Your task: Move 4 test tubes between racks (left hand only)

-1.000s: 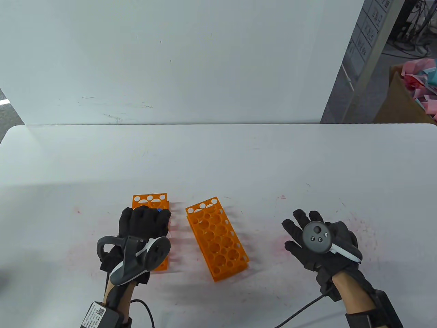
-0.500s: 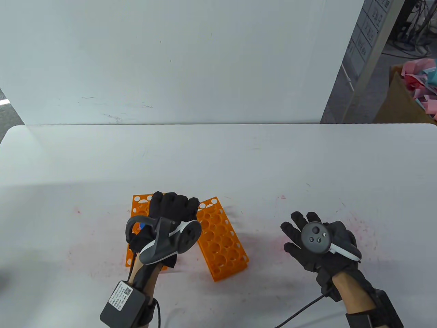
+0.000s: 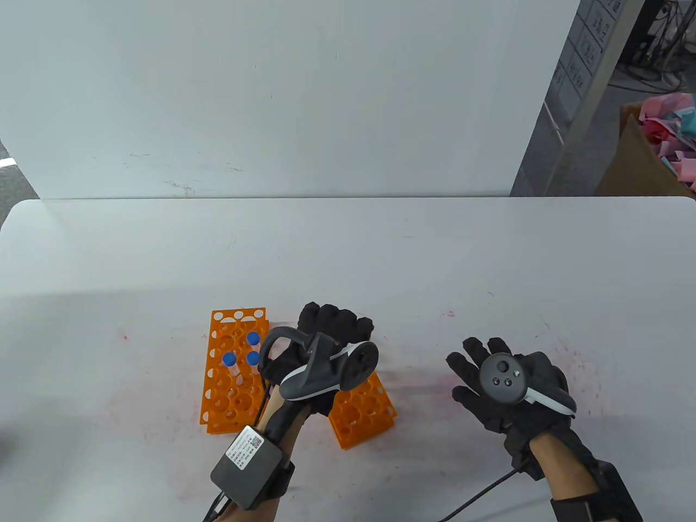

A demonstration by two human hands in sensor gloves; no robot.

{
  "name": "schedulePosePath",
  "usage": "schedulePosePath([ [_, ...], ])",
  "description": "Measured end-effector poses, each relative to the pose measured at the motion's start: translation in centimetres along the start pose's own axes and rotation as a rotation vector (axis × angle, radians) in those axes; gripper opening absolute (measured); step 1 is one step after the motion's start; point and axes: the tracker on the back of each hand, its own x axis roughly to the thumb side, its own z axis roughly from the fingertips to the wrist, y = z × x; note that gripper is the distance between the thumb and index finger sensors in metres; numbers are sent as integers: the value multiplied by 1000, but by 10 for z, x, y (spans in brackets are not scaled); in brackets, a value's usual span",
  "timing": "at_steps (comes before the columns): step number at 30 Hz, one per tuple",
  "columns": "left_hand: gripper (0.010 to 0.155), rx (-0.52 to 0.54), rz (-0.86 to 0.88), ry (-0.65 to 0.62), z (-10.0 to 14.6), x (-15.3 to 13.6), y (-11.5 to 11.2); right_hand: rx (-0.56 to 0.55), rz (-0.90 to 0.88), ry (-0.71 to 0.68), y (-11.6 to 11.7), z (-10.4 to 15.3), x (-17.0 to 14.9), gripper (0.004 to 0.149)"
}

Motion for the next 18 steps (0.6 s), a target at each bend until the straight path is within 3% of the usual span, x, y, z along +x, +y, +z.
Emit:
schedulePosePath([
  [5,50,25,-1,-52,-1,13,-14,-12,-6,-7,-2,0,0,63],
  [18,49,-86,-33,-97,-9,24,-46,25,-4,-23,2,-3,4,63],
])
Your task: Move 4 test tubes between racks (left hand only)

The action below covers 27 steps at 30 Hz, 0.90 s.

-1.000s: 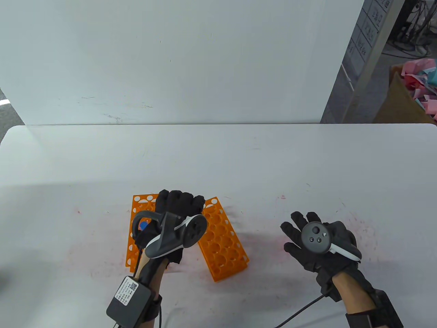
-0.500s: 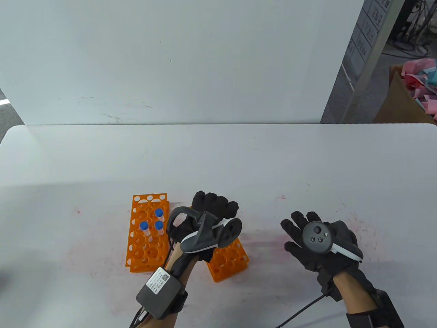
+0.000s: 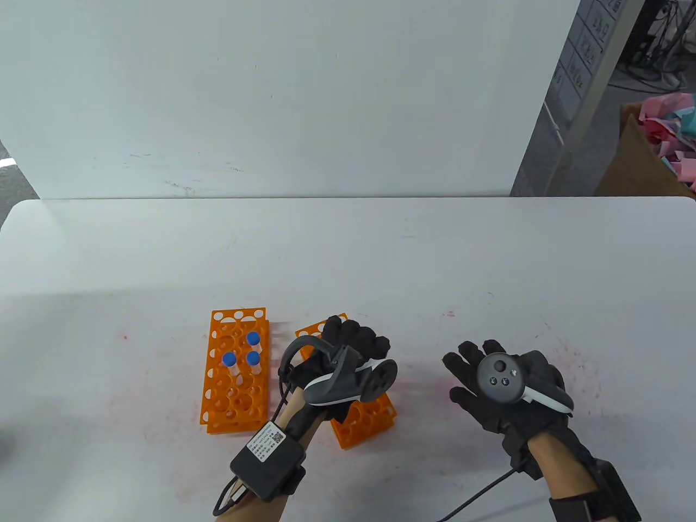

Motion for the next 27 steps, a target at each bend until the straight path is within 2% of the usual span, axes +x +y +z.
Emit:
schedulePosePath([
  [6,49,-39,-18,-16,0,2,-9,3,6,-8,2,-1,0,63],
  [10,49,-30,-10,-19,2,2,-11,29,18,-5,5,-2,0,63],
  [19,50,-46,14,-24,2,5,-15,-7,38,32,1,1,-4,63],
  [27,50,-37,12,-9,1,6,-15,23,8,41,4,-2,-6,63],
])
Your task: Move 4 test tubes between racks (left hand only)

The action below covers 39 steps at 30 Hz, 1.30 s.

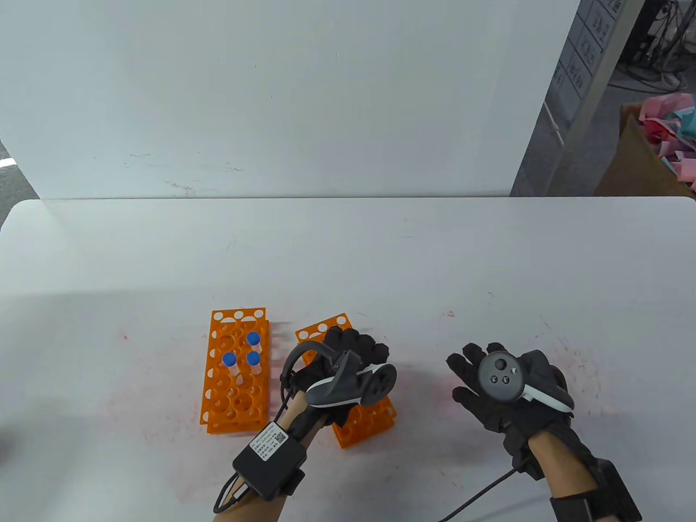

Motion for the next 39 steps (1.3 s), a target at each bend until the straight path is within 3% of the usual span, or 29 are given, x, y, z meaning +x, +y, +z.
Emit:
schedulePosePath([
  [8,59,-28,-103,22,5,-8,8,-5,-22,8,-1,2,-3,63],
  [17,58,69,-121,162,54,-61,27,-10,-3,-17,-2,3,1,63],
  [20,58,-9,-103,214,66,-85,23,-15,0,-18,-1,3,1,63],
  [33,56,123,-31,437,130,-158,7,-48,8,-40,-2,1,9,63],
  [39,57,71,14,466,143,-173,-8,-68,9,-50,-2,1,9,62],
])
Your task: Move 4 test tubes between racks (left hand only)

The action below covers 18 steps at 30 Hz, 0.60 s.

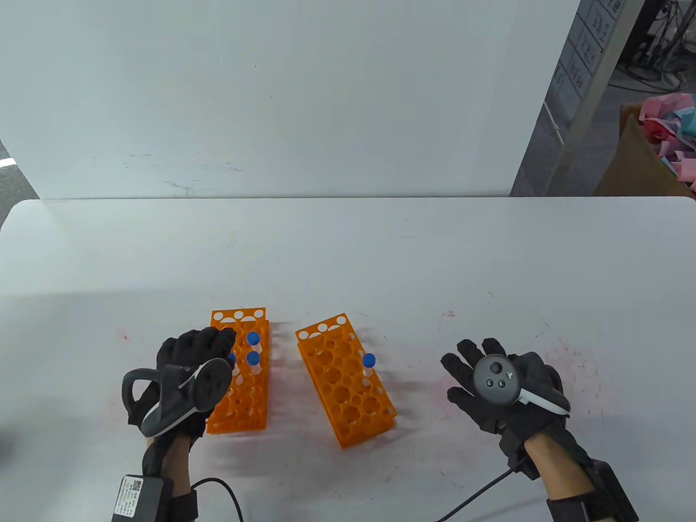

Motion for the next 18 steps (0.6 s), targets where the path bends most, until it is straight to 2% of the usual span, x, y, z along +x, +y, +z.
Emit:
schedulePosePath([
  [18,57,-98,-1,3,-10,14,-30,15,0,-1,-3,2,1,62],
])
